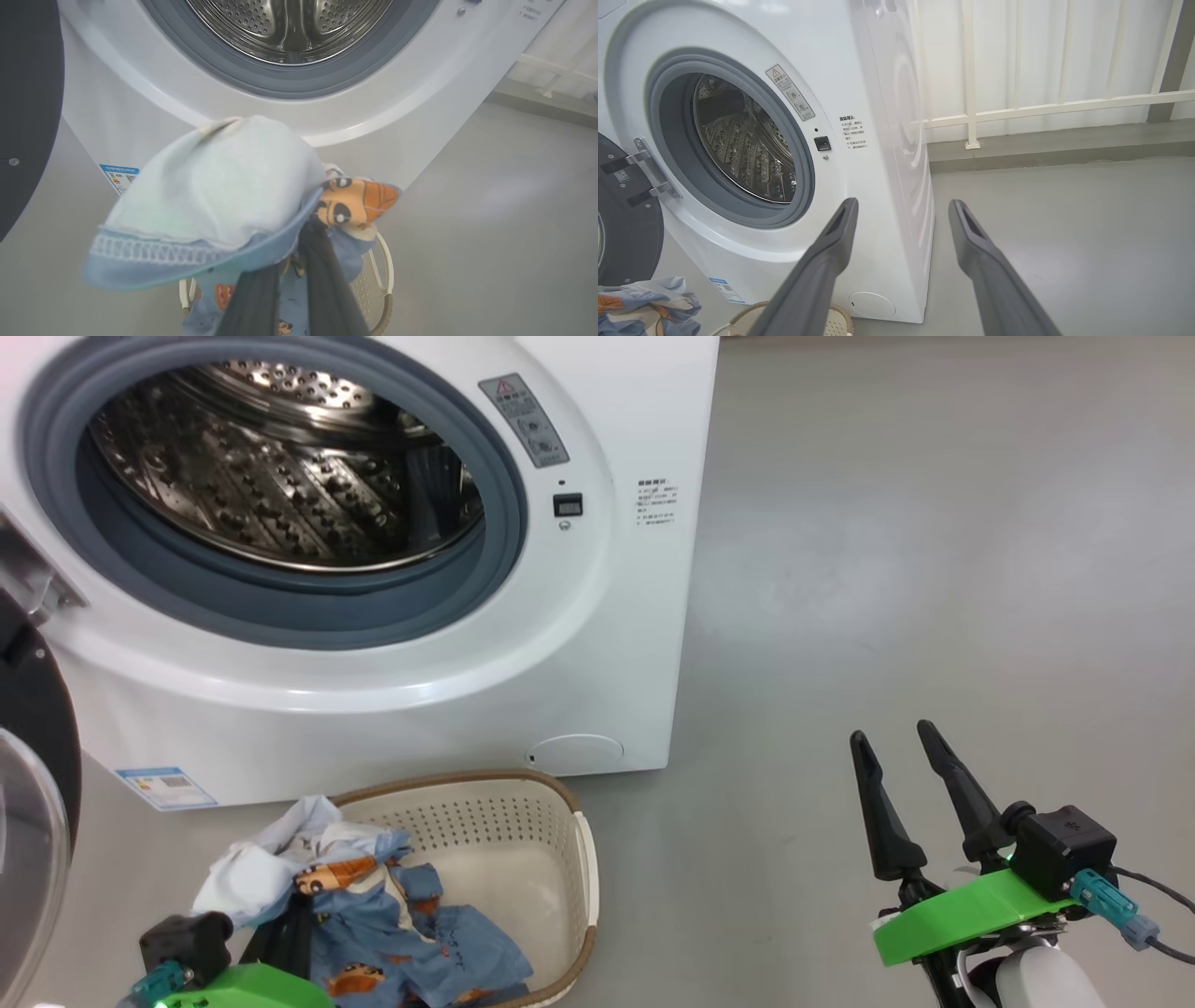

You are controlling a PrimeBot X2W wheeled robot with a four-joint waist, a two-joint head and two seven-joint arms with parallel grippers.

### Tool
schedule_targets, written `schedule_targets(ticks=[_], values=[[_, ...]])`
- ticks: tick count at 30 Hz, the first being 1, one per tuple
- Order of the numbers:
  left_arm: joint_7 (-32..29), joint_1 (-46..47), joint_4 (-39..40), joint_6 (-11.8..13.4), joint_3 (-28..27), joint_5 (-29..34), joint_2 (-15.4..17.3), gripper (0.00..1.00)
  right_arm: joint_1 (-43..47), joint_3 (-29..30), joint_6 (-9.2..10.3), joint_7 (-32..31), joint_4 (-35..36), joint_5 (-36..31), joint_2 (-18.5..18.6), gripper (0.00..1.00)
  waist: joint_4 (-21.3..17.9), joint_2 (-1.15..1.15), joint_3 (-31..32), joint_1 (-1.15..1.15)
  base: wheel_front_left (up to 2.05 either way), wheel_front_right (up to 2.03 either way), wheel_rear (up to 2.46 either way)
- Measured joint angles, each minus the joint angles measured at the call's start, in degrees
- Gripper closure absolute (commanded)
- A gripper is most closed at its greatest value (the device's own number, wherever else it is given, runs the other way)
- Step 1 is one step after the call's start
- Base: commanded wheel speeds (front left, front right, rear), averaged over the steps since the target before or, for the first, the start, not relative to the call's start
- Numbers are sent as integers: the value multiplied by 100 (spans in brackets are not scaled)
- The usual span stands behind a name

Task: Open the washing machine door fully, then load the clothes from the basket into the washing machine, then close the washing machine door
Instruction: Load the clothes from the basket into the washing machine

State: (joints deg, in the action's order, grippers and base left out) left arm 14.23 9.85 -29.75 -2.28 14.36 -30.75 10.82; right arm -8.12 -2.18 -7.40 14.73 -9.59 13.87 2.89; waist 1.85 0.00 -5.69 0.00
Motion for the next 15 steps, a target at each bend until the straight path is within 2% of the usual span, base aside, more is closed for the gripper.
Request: schedule_targets(ticks=[4,15], values=[[0,-185,207,-9,-137,135,-63,100,4,-25,0,0,-1,1,-1,0,2,0,99,0,0,0,0],[-1,-421,593,-230,-579,489,-320,100,20,-32,0,0,-4,41,0,0,-52,0,86,1,0,0,0]])
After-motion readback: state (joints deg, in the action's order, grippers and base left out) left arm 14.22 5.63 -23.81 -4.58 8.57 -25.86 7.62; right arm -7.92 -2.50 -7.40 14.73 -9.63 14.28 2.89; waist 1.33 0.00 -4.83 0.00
